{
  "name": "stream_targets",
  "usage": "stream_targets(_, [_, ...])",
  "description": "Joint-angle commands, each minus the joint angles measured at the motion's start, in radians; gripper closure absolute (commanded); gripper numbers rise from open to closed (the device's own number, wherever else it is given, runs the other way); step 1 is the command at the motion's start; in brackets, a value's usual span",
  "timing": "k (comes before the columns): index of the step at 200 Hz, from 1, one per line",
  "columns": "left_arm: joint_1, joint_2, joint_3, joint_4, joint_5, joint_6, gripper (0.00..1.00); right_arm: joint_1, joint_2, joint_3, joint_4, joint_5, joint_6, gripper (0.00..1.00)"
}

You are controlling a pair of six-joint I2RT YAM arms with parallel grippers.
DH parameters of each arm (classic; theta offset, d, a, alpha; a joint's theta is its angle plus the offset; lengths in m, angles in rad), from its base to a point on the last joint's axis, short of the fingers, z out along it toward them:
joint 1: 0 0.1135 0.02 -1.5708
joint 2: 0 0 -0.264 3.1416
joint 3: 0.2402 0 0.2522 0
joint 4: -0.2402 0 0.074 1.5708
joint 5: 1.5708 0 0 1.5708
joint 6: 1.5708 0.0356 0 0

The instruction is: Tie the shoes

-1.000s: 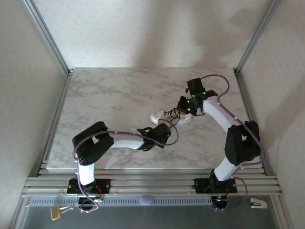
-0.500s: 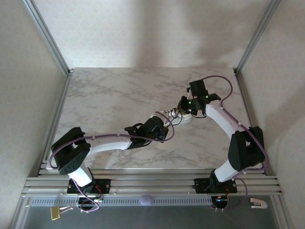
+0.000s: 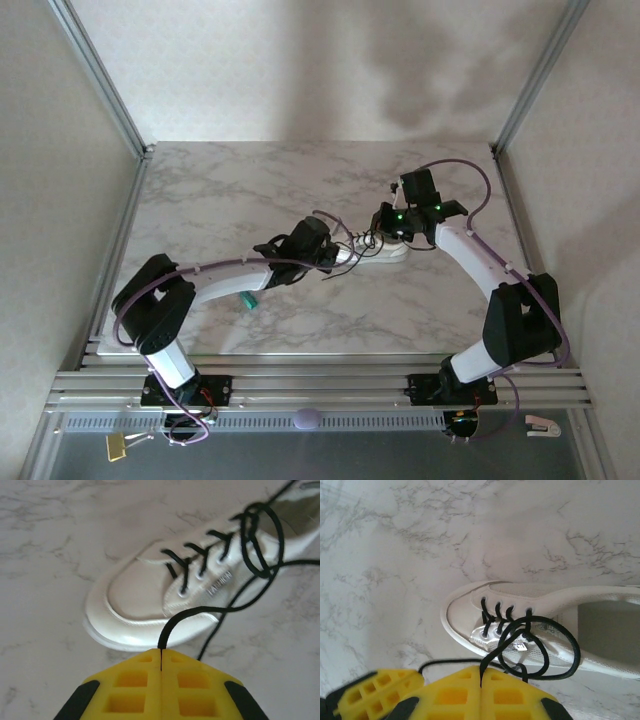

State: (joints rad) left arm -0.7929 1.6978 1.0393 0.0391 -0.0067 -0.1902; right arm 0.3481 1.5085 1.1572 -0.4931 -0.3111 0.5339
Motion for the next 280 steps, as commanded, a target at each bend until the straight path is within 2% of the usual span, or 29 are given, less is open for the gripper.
stream_targets(1, [0.024, 0.032, 0.059, -0.032, 0.001, 0.056, 1.0, -0.006, -0.018, -0.012, 0.015, -0.023, -0.042, 1.0])
stream_targets(83, [0.093, 0.222, 0.321, -0.061, 0.007, 0.11, 1.0, -0.006, -0.04, -0.053, 0.052, -0.04, -0.053, 1.0])
stream_targets(134, [0.126, 0.316, 0.446, -0.033, 0.132, 0.104, 1.0, -0.006, -0.057, -0.077, 0.06, -0.042, -0.068, 1.0])
stream_targets(208, [0.161, 0.403, 0.536, 0.033, 0.386, 0.074, 1.0, -0.006, -0.066, -0.101, 0.082, -0.06, -0.086, 1.0])
stream_targets(280, [0.188, 0.444, 0.586, 0.11, 0.502, 0.012, 1.0, -0.006, -0.074, -0.113, 0.087, -0.06, -0.09, 1.0])
